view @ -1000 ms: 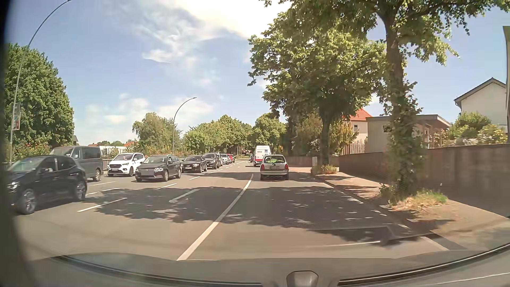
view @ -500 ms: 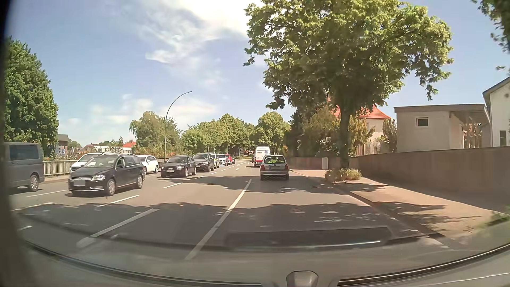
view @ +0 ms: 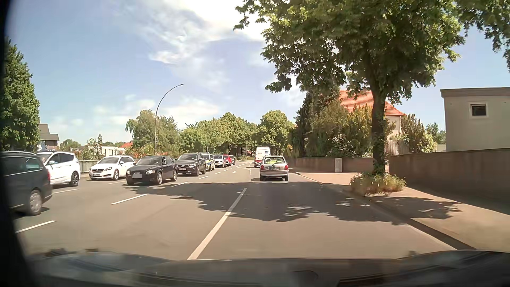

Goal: Follow the waypoints while adhering to traffic rules and regulations

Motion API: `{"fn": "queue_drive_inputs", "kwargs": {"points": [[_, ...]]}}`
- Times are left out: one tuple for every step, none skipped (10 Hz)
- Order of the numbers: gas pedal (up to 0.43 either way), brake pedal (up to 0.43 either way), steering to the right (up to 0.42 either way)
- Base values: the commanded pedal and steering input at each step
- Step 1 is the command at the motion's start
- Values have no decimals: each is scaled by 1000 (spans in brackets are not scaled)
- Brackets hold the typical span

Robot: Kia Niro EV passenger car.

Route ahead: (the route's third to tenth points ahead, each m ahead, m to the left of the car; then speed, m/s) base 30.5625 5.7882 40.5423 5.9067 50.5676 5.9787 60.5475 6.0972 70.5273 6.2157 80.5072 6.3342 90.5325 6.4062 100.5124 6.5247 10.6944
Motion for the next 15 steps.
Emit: {"fn": "queue_drive_inputs", "kwargs": {"points": [[177, 6, -7], [177, 6, -8], [177, 6, -8], [177, 6, -8], [177, 6, -8], [177, 6, -8], [177, 6, -8], [169, 6, -8], [157, 6, -8], [150, 6, -7], [150, 6, -8], [150, 6, -8], [150, 6, -8], [150, 6, -8], [150, 6, -7]]}}
